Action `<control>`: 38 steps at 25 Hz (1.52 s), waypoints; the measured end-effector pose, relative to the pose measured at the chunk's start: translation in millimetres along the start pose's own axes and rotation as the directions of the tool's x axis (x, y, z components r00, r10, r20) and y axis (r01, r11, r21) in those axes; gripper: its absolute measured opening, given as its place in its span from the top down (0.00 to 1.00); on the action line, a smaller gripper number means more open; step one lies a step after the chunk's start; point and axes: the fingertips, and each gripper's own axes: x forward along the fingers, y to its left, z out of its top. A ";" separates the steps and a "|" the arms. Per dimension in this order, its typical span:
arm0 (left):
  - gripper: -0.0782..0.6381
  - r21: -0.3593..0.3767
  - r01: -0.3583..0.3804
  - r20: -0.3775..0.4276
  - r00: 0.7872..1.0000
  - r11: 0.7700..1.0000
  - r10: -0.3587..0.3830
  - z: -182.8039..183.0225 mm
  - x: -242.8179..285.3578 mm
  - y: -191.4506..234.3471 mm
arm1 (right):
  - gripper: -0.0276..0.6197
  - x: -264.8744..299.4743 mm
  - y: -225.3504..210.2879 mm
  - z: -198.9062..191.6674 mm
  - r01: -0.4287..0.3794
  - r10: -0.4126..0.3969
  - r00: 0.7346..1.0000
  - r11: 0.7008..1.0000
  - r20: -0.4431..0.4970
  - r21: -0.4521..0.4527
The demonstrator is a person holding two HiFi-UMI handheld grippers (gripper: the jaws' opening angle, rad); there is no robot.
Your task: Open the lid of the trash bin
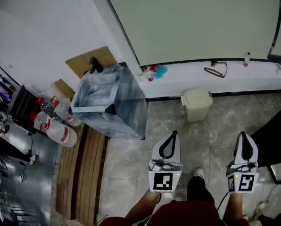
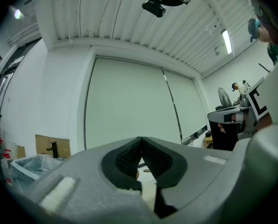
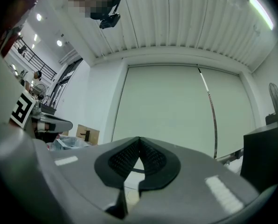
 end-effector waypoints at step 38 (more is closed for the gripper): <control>0.88 0.022 0.005 0.000 1.000 1.000 -0.005 -28.2 280.4 -25.6 | 0.96 223.4 -160.8 -68.2 -0.024 0.025 1.000 0.999 -0.012 0.025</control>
